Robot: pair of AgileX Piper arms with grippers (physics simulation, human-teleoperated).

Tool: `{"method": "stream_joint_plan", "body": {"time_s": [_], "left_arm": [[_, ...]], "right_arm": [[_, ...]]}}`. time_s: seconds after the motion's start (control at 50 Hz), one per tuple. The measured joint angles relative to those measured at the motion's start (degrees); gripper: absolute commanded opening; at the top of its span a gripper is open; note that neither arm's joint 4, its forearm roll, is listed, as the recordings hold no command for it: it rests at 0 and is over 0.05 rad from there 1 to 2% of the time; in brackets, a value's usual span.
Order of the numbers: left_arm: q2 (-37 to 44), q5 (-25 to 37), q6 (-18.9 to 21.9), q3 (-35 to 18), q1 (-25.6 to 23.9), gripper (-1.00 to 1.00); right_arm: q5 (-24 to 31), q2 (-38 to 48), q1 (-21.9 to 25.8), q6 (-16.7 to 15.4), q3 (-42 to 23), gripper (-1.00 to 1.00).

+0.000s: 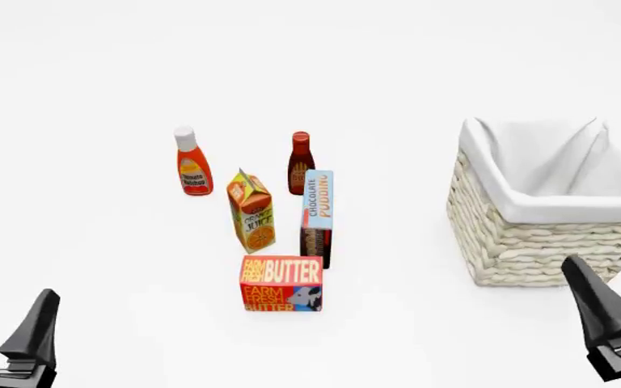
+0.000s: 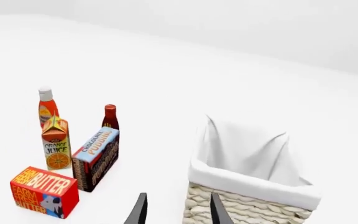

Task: Pick the butter and place it in the basket.

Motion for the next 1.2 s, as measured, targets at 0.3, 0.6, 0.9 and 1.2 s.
{"method": "stream_joint_plan", "body": {"time_s": [0.3,0.6,0.9,1.2], "left_arm": [[0.0,0.0,0.0,0.0,0.0,1.00],[0.0,0.0,0.0,0.0,0.0,1.00],[0.0,0.0,0.0,0.0,0.0,1.00],[0.0,0.0,0.0,0.0,0.0,1.00]], "right_arm": [[9.3,15.7,7.3,-8.3,-17.1,1.00],[19.6,28.0,14.2,-16.1,-28.9,1.00],[24.8,37.2,17.6,-24.6,-35.0,1.00],[24.9,44.4,21.1,-27.8,-37.7,1.00]]}}
